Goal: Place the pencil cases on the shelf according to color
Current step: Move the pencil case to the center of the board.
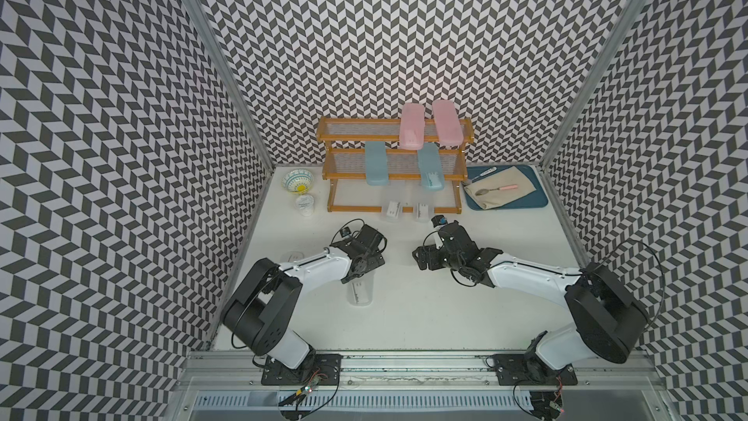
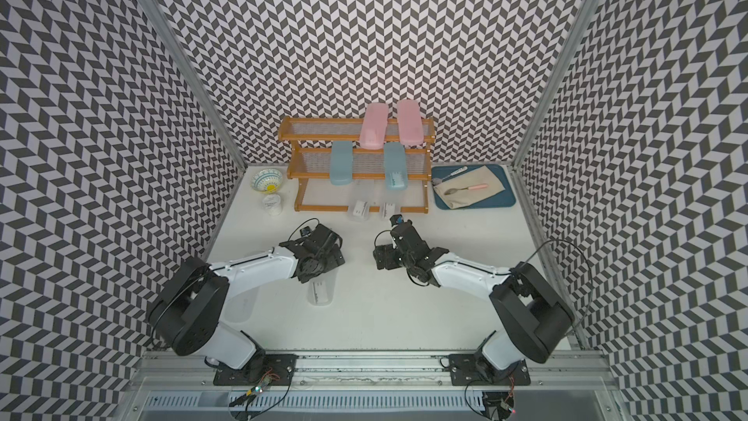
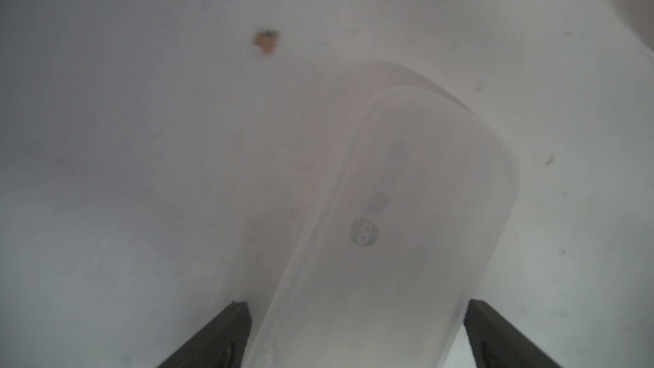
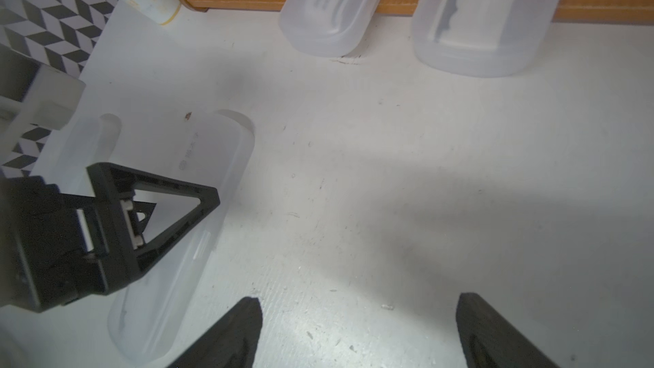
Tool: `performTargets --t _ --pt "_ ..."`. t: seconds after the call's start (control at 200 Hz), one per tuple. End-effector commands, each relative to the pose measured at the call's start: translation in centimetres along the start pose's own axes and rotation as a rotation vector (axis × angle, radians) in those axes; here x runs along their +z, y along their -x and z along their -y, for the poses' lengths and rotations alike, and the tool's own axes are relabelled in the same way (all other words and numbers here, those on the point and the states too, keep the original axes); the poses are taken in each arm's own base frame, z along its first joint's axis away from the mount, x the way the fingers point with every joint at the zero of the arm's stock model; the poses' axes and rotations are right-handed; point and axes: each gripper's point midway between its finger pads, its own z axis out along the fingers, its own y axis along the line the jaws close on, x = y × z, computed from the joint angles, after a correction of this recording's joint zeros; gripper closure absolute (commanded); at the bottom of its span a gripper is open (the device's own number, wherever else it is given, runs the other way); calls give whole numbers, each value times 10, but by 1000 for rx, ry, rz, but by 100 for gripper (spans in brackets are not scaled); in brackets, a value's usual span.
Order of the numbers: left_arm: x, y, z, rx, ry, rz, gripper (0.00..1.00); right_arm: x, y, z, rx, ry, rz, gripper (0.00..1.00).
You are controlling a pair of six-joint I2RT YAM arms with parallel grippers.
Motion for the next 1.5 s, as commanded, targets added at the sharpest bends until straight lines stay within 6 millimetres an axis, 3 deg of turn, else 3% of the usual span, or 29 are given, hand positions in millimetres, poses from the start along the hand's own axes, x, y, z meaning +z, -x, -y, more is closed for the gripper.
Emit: performTargets --t 0.0,0.13,0.23,0.376,0.461,0.586,0.771,0.906,1.047,1.302,1.492 --pt "16 -27 28 27 -45 -105 1 -15 13 15 -1 -56 55 9" --pt "9 -16 50 46 -68 -71 1 -27 13 23 25 -67 69 8" --pt "-7 8 36 37 -22 -4 1 -32 12 19 39 -33 71 7" --pt "-35 46 -22 -61 80 94 1 -27 10 1 38 63 52 7" --pt "-50 64 -65 -154 111 152 1 -22 10 -25 4 182 26 7" --pt "-67 79 -119 -275 140 221 1 -13 14 -53 -33 210 16 6" --pt "-68 75 -176 -423 188 247 1 5 9 -84 -54 250 -21 5" --pt "-62 70 -198 -530 171 246 1 13 7 -111 -88 292 -40 5" --pt "-66 80 -221 -614 159 282 1 21 4 -132 -115 318 -54 5" --pt "-61 92 -261 -730 175 343 1 34 0 -145 -136 333 -82 5" --pt "-45 84 -276 -726 217 278 1 33 2 -144 -145 327 -69 5"
